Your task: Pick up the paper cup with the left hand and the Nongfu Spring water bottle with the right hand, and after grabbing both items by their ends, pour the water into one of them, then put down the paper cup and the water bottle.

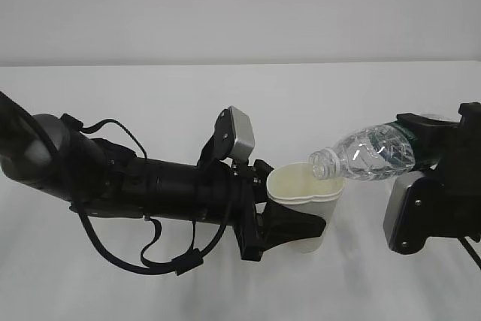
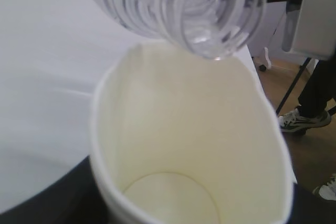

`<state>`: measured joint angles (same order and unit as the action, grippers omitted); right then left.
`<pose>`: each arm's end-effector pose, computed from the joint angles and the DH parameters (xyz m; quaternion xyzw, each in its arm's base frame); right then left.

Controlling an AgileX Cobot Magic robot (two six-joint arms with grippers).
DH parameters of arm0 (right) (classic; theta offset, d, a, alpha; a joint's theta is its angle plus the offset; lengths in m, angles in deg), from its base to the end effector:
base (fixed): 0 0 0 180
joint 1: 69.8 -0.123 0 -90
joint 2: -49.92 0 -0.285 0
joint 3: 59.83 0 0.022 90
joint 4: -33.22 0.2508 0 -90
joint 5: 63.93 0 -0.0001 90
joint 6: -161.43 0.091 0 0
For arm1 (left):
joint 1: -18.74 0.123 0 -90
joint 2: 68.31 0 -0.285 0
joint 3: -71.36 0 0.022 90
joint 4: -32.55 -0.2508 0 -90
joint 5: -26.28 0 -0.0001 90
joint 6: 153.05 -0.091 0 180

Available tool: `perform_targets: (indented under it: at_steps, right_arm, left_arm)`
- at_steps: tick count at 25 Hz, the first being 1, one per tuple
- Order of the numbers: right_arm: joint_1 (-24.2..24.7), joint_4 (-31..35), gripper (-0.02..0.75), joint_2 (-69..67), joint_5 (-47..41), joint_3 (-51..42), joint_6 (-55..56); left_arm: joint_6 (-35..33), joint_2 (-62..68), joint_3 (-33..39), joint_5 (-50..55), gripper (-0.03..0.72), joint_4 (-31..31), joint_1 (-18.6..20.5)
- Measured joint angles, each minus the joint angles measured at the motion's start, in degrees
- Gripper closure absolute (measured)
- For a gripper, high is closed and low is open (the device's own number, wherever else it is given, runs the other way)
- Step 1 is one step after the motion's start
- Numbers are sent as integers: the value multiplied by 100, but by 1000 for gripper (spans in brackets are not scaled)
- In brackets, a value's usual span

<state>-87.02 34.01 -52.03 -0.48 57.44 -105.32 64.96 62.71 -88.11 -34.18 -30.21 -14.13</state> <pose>0.2255 0.0687 0.1479 -0.6050 0.4810 -0.3641 0.5196 0.2803 -0.2649 0.1057 0.4727 0.6312 -0.4637 0.4039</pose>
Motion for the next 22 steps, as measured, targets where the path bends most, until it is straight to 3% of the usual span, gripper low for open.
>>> perform_targets:
  at_steps: [22]
  right_arm:
    - [0,0,328,0,0,64,-229]
  left_arm:
    - [0,0,0,0,246,-4,0]
